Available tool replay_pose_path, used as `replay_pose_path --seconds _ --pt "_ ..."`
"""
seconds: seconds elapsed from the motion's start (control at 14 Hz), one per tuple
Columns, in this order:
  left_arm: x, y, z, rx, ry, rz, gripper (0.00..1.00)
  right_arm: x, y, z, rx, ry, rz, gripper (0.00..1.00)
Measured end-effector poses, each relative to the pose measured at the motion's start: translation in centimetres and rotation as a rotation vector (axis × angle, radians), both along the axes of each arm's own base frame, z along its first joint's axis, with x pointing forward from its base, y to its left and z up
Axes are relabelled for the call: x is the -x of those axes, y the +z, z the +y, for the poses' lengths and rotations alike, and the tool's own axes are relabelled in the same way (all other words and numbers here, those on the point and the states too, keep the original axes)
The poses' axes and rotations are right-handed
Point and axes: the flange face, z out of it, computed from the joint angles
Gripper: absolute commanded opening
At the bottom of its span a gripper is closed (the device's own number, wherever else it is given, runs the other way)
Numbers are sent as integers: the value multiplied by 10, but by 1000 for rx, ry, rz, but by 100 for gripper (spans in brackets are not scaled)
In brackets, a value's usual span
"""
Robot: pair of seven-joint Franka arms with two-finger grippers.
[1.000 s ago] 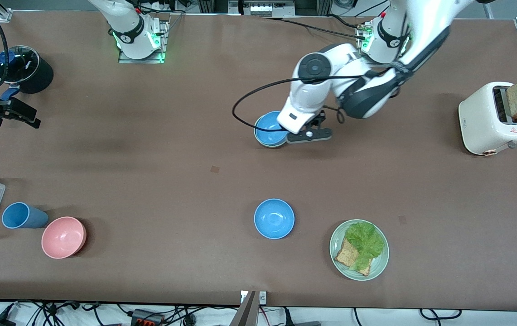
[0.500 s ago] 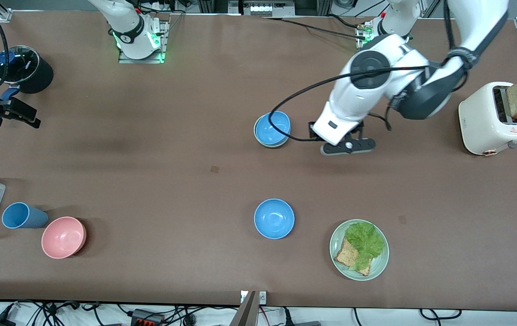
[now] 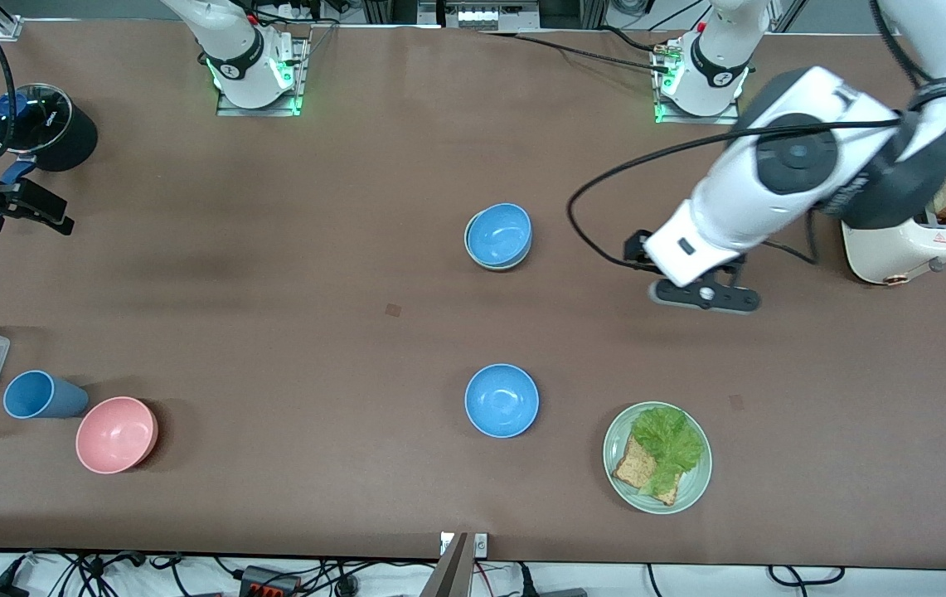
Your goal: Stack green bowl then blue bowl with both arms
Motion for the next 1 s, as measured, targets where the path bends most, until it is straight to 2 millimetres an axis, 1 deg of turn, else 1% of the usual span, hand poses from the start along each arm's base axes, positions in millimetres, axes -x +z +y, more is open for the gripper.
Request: replay_pose_path --seconds 0.21,0.36,0.43,0.57,0.71,0.79,0.86,1.0 --pt "-20 15 57 14 -23 -8 100 0 1 0 0 0 -1 100" --pt "-31 29 97 31 -62 -28 100 0 1 0 0 0 -1 100" --pt "-35 33 114 37 -83 -36 100 0 1 0 0 0 -2 100" --pt "-41 38 136 42 -115 -46 100 0 1 0 0 0 -2 100" --pt "-46 43 149 38 -160 -64 100 1 1 0 0 0 -2 100" --pt "-48 45 152 24 -201 -73 100 1 2 0 0 0 -3 100" --pt "-50 46 147 8 -242 -80 100 1 3 0 0 0 -5 100" --pt "-52 45 127 -27 -280 -69 100 3 6 0 0 0 -10 100"
